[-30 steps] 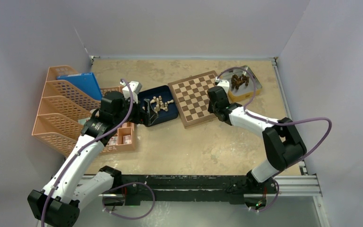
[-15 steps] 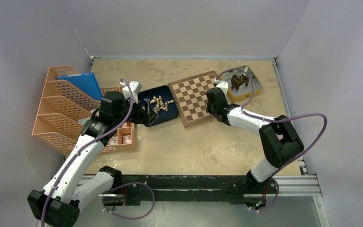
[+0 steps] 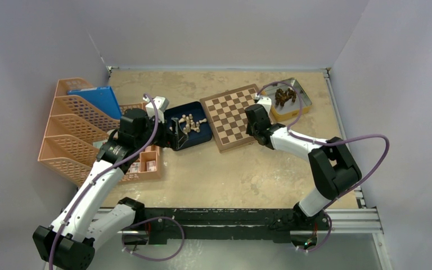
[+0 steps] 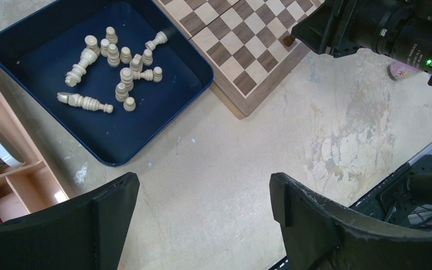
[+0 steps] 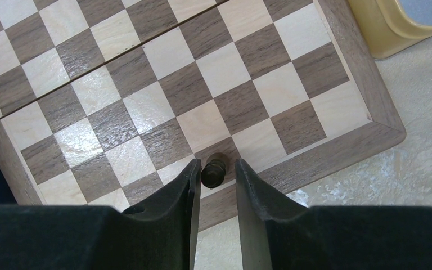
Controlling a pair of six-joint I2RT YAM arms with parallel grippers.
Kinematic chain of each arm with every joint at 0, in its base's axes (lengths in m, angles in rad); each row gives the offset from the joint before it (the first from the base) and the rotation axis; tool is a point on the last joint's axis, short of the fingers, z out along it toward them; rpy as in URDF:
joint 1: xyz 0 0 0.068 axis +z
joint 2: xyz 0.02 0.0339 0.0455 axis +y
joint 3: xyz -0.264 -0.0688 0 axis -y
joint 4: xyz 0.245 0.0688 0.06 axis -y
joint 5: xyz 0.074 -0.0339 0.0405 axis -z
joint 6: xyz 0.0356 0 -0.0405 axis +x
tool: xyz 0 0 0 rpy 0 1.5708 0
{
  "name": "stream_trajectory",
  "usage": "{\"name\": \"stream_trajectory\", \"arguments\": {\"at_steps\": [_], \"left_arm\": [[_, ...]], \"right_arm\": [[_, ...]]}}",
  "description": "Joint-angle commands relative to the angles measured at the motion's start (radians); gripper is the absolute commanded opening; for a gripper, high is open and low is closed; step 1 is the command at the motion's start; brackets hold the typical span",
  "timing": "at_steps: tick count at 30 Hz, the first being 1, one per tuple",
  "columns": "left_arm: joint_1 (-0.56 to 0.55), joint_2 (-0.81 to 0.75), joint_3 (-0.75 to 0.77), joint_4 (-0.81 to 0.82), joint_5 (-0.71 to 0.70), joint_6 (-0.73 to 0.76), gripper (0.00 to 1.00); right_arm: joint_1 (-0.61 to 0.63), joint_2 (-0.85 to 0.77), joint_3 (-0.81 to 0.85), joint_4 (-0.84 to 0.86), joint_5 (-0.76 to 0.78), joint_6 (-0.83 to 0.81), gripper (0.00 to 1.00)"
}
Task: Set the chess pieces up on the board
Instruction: Place the chess piece on the chessboard.
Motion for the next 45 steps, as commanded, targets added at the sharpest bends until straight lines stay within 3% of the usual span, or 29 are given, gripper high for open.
{"name": "stream_trajectory", "arguments": {"at_steps": [1,11,20,25,31,37,45], "left_arm": [[0.004,-0.008,0.006,0.027,0.012,-0.005,0.87],[0.003,-0.008,0.005,0.022,0.006,-0.005,0.87],[0.003,-0.006,0.004,0.022,0.005,-0.008,0.87],[0.003,0.001,0.005,0.025,0.010,-0.008,0.87],[0.003,0.005,0.005,0.025,0.012,-0.006,0.86],[0.001,0.002,0.004,0.024,0.015,-0.006,0.86],[-0.004,0.002,0.004,0.025,0.014,-0.004,0.87]], "right_arm": [[0.005,0.005,0.024,-0.007,0.029,0.001,0.31],[0.005,0.000,0.030,-0.017,0.021,0.006,0.31],[0.005,-0.034,0.073,-0.079,0.008,0.006,0.45],[0.005,-0.079,0.124,-0.109,-0.023,-0.015,0.47],[-0.006,-0.061,0.229,-0.112,0.043,-0.063,0.46],[-0.064,0.033,0.366,-0.097,0.063,-0.089,0.44],[-0.257,0.148,0.464,-0.050,0.009,-0.115,0.36]]}}
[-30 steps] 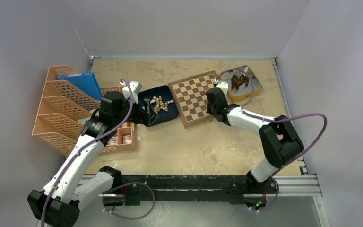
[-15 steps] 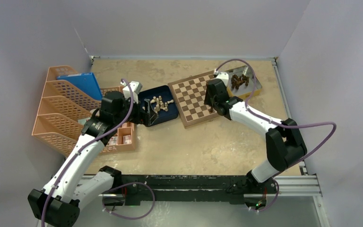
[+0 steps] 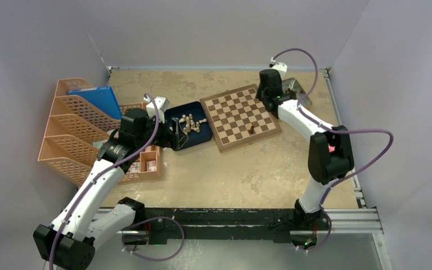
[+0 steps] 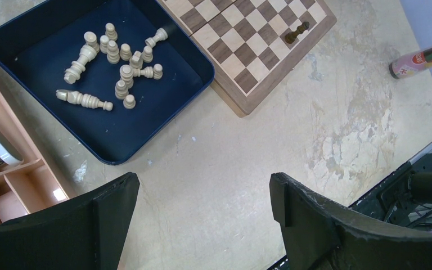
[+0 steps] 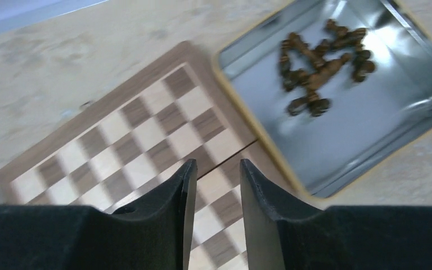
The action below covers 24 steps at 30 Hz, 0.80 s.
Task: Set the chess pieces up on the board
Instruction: Place the chess piece on the chessboard, then pick up the chess piece from the storage box.
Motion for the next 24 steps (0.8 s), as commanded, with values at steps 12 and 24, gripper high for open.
{"name": "stream_trajectory", "arguments": {"at_steps": [12,24], "left_arm": [[-0.004,-0.006,0.005,0.025,0.009,-0.002,0.86],[-0.005,0.015,0.005,0.022,0.003,0.001,0.86]], "right_arm": [[-0.251,0.153,0.094,0.064,-0.072,-0.081,0.38],[-0.291,0.272,0.159,0.068,-0.074,-0.092,0.35]]}}
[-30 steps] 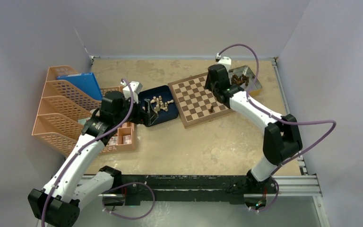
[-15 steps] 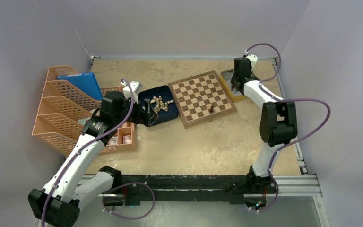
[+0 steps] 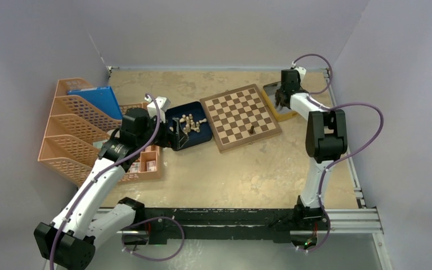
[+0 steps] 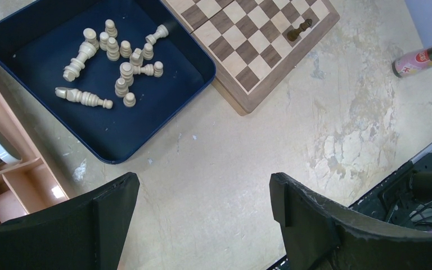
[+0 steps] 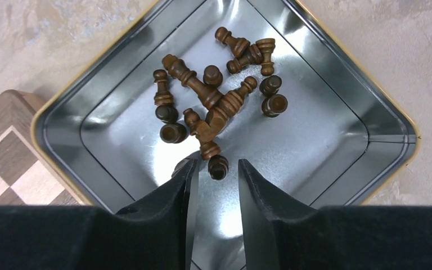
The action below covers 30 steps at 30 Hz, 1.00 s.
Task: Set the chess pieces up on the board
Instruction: Pick up the chess piece from the storage box.
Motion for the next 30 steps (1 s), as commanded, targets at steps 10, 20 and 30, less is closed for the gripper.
{"name": "stream_trajectory", "arguments": {"at_steps": [10,20,30], "left_arm": [[-0.003,0.015,0.005,0.025,0.005,0.003,0.86],[-0.003,0.015,0.006,0.025,0.000,0.003,0.86],[-0.003,0.006,0.003,0.026,-0.002,0.001,0.86]], "right_arm": [[-0.018,0.033,0.046,0.049,-0.034,-0.021,0.33],[-0.019,0.046,0.044,0.057,-0.010,-0.034,0.25],[-0.017,0.054,0.046,0.045,-0.033,-0.030,0.24]]}}
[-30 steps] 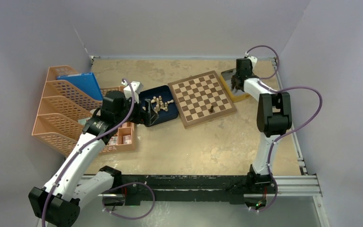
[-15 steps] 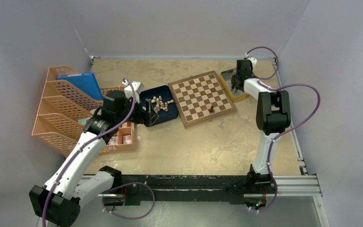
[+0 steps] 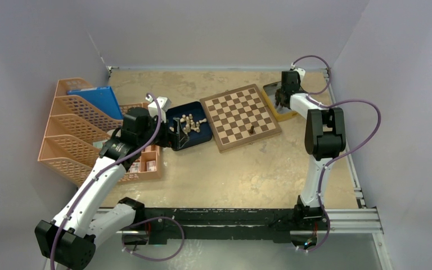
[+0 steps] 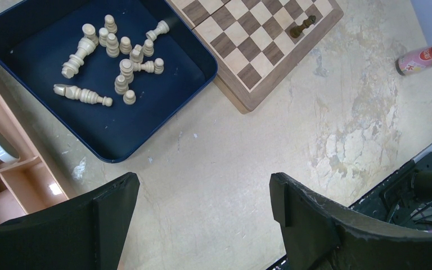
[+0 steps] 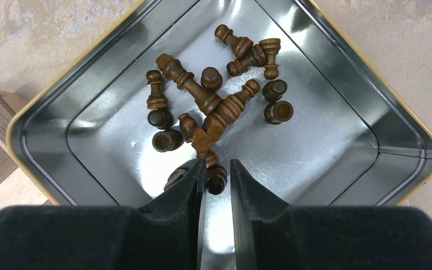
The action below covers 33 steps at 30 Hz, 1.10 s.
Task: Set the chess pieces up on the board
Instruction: Pick up the chess piece from the storage box.
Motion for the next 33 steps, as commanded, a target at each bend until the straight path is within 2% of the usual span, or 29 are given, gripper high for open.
{"name": "stream_trajectory", "arguments": {"at_steps": [1,6,11,18,22,33], "left_arm": [[-0.003,-0.012,0.003,0.025,-0.002,0.002,0.86],[-0.003,-0.003,0.008,0.022,0.006,0.002,0.86],[-0.003,-0.010,0.005,0.023,0.004,0.002,0.86],[-0.003,-0.009,0.006,0.027,0.014,0.002,0.86],[-0.003,-0.007,0.007,0.028,0.019,0.002,0.86],[-0.003,-0.016,0.006,0.027,0.017,0.002,0.86]], "right_arm": [[-0.003,0.005,0.032,0.025,-0.010,-0.008,0.24],[-0.004,0.011,0.044,0.016,-0.012,-0.009,0.23],[-0.002,0.017,0.041,0.009,-0.007,-0.005,0.27],[-0.002,0.017,0.050,0.001,-0.011,-0.015,0.23],[-0.004,0.015,0.056,-0.004,-0.012,-0.014,0.15],[0.001,-0.092,0.069,-0.069,0.075,0.014,0.14]]}}
